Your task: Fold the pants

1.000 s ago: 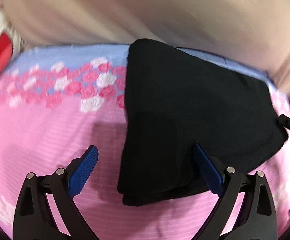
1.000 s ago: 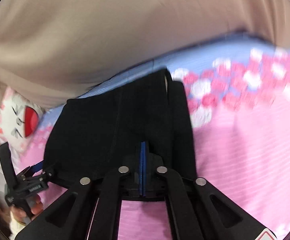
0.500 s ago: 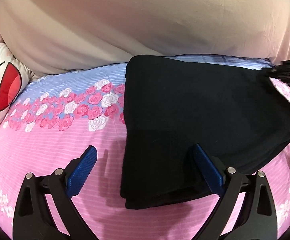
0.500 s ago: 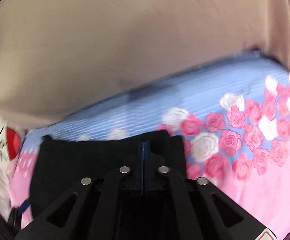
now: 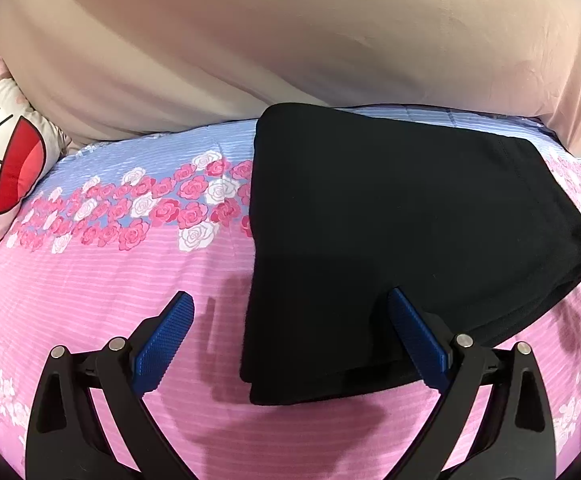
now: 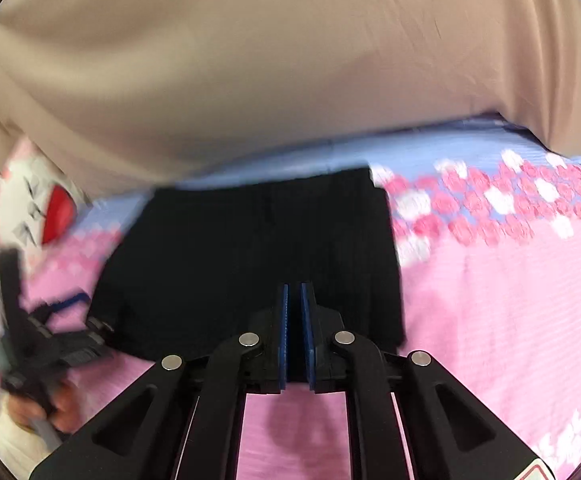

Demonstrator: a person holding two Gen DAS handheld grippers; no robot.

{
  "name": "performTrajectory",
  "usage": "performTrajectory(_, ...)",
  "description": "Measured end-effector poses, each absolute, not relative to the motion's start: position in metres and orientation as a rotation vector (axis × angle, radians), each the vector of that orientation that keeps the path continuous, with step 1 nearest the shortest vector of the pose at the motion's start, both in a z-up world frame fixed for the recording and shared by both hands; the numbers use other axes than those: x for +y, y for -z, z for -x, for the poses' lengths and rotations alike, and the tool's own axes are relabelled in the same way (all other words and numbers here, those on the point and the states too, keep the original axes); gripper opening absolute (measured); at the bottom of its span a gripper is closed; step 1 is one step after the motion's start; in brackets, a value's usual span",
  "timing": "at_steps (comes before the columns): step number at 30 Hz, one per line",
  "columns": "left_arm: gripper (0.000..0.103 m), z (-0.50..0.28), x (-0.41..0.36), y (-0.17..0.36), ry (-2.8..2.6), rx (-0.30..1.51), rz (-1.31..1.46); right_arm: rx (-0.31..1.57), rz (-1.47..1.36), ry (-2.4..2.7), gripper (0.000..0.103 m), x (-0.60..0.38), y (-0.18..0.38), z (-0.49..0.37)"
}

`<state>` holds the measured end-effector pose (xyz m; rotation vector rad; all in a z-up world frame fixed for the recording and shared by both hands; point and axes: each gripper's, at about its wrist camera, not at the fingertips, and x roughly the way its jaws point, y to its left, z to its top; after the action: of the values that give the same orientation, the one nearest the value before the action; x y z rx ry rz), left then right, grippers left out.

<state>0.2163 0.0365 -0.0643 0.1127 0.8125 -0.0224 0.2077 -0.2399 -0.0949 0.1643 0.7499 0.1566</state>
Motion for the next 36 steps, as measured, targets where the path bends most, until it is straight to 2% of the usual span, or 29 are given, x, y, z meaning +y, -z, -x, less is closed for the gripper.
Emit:
performTrajectory(3, 0.095, -0.214, 0.036, 0.064, 0.022, 0.807, -0.119, 0.763, -0.306, -0.179, 0.000, -0.258, 0.109, -0.212)
performTrajectory(5, 0.095, -0.213, 0.035, 0.063, 0.017, 0.802, -0.129, 0.709, -0.256, -0.083, 0.000, -0.259, 0.095, -0.200)
performTrajectory(7, 0.095, -0.210, 0.034, 0.062, 0.013, 0.798, -0.127, 0.651, -0.215, -0.021, 0.009, -0.258, 0.085, -0.184)
performTrajectory(11, 0.095, -0.191, 0.028, 0.047, -0.009, 0.724, -0.151, 0.593, -0.296, -0.059, 0.009, -0.262, 0.076, -0.146)
performTrajectory(14, 0.098, -0.176, 0.021, 0.033, -0.032, 0.681, -0.157, 0.574, -0.254, -0.052, 0.009, -0.257, 0.074, -0.135)
performTrajectory(20, 0.098, -0.179, 0.012, 0.050, -0.015, 0.773, -0.106, 0.707, -0.284, -0.160, 0.009, -0.243, 0.092, -0.175)
performTrajectory(23, 0.098, -0.188, 0.015, 0.064, -0.052, 0.793, -0.138, 0.762, -0.206, -0.116, 0.000, -0.235, 0.108, -0.191)
performTrajectory(27, 0.098, -0.198, 0.024, 0.078, -0.048, 0.839, -0.117, 0.780, -0.296, -0.120, 0.000, -0.258, 0.119, -0.198)
performTrajectory(31, 0.098, -0.199, 0.024, 0.077, -0.053, 0.825, -0.125, 0.793, -0.200, 0.111, 0.003, -0.271, 0.124, -0.201)
performTrajectory(33, 0.098, -0.198, 0.023, 0.076, -0.057, 0.817, -0.133, 0.802, -0.374, 0.064, 0.000, -0.299, 0.130, -0.199)
performTrajectory(34, 0.098, -0.196, 0.022, 0.075, -0.059, 0.811, -0.139, 0.783, -0.377, 0.078, 0.003, -0.304, 0.125, -0.193)
performTrajectory(36, 0.098, -0.194, 0.022, 0.074, -0.058, 0.809, -0.150, 0.693, -0.333, 0.058, 0.016, -0.298, 0.103, -0.172)
